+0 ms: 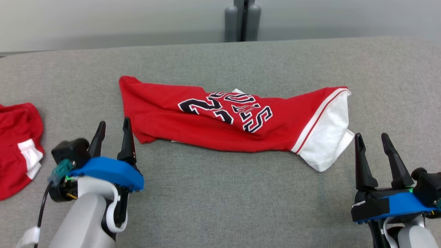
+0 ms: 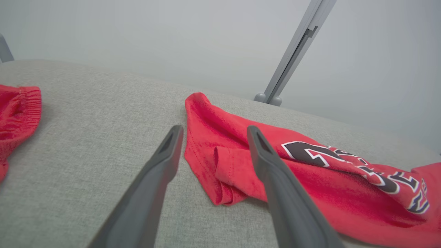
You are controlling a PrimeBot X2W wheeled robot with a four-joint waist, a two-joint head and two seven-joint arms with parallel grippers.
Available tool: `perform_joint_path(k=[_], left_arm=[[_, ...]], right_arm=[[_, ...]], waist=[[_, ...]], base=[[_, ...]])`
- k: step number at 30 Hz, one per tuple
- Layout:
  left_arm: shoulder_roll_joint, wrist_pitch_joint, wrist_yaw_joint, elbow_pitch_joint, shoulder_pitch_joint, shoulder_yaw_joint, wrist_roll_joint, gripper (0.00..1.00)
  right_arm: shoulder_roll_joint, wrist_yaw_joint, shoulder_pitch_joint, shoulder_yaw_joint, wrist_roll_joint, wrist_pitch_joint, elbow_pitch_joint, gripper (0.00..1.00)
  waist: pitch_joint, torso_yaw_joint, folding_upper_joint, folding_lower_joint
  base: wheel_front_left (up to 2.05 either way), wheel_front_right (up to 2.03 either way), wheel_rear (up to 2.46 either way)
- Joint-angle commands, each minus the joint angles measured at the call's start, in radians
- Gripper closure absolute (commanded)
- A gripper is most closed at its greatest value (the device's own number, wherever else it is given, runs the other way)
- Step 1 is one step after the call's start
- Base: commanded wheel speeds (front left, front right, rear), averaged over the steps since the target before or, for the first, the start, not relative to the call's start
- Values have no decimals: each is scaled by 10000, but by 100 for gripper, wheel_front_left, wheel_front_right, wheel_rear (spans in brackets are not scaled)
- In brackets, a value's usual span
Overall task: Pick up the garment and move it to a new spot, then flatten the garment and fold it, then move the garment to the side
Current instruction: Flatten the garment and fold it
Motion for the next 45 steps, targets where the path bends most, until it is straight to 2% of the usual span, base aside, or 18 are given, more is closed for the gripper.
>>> perform_joint_path(k=[1, 9, 16, 25, 32, 45], left_arm=[[33, -182, -51, -103, 164, 35, 26, 0], [218, -1013, -237, -935, 1507, 81, 484, 0], [223, -1100, -321, -1499, 2489, 446, 1179, 0], [73, -1108, -506, -1520, 3357, 1032, 1780, 0], [-63, -1109, -578, -1347, 3595, 1244, 1941, 0], [-87, -1110, -714, -1094, 3386, 1252, 1949, 0]], right_arm=[[-30, 1, 138, -44, -60, 26, 7, 0], [-30, 3, 401, -271, -64, 123, 254, 0], [-30, 3, 704, -458, -20, 200, 614, 0], [-30, 1, 1155, -506, -97, 227, 989, 0], [-30, 1, 1361, -583, -153, 452, 937, 0], [-30, 1, 1306, -465, -11, 495, 828, 0]], waist=[[-82, 34, 0, 0], [-856, 269, 0, 0], [-1487, 293, 0, 0], [-2148, 265, 0, 0], [-2400, 227, 0, 0], [-2220, 163, 0, 0]], base=[[0, 0, 0], [0, 0, 0], [0, 0, 0], [0, 0, 0], [0, 0, 0], [0, 0, 0]])
